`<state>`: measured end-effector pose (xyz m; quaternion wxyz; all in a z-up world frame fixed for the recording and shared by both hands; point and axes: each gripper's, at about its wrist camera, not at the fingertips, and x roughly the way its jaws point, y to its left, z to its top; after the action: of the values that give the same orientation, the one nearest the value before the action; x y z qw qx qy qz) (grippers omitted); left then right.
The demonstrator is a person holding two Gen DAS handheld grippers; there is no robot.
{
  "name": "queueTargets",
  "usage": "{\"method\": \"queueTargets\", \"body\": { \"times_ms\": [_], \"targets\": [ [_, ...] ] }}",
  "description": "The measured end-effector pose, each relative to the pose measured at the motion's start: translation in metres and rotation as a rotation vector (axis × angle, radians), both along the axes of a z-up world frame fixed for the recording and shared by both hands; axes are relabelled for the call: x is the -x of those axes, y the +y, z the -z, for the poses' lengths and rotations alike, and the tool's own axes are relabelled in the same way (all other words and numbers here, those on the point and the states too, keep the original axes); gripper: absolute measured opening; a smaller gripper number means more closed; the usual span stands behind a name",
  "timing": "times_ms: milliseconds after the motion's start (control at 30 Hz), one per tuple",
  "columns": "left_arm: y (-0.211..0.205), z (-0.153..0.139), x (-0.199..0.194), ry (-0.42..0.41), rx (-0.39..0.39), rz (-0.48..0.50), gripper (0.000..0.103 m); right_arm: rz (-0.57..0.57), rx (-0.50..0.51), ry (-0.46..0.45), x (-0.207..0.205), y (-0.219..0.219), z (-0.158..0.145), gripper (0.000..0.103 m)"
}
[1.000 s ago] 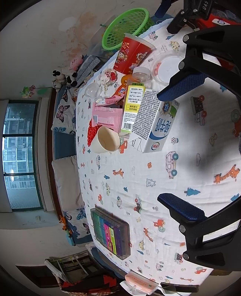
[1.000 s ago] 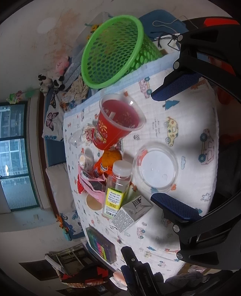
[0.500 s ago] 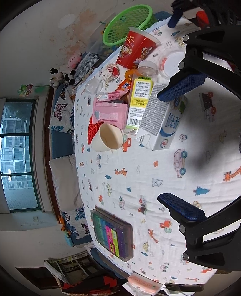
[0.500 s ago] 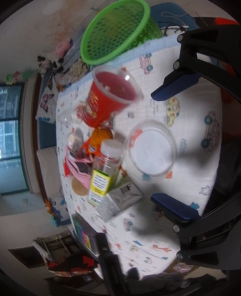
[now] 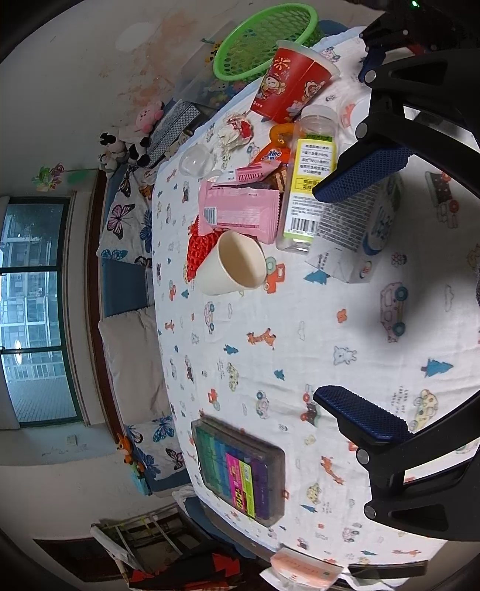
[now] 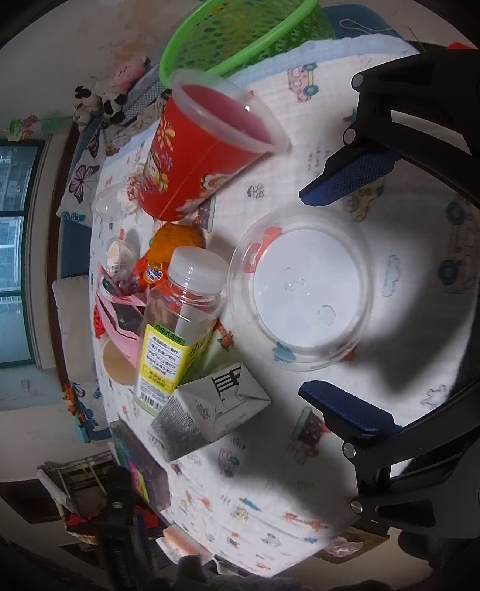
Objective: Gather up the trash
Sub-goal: 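Grasp the pink snack wrapper with the left tool while the right tool grasps the clear round lid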
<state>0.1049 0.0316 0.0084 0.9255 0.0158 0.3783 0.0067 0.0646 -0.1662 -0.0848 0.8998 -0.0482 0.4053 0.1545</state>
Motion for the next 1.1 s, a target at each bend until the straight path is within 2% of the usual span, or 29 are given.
{"method": "queueTargets", "body": {
  "times_ms": [367, 700, 767, 800, 1100],
  "targets": [
    [-0.034, 0.001, -0.051, 0.034, -0.009, 0.142, 0.096, -0.013, 0.017, -0.013, -0.003, 0.001, 0.001, 0.092],
    [-0.06, 0.022, -0.105, 0.147, 0.004, 0.28, 0.095, -0.011, -0.028, -0.012, 0.007, -0.015, -0.01, 0.092],
    [-0.059, 0.028, -0.115, 0.176, 0.032, 0.304, 0.093, -0.013, -0.041, -0.018, 0.01, -0.019, -0.016, 0.092],
    [-0.06, 0.03, -0.119, 0.187, 0.036, 0.307, 0.089, -0.014, -0.046, -0.021, 0.011, -0.021, -0.019, 0.092],
    [-0.062, 0.052, -0.144, 0.257, 0.056, 0.314, 0.072, -0.024, -0.121, -0.027, 0.016, -0.035, -0.042, 0.092]
  ]
}}
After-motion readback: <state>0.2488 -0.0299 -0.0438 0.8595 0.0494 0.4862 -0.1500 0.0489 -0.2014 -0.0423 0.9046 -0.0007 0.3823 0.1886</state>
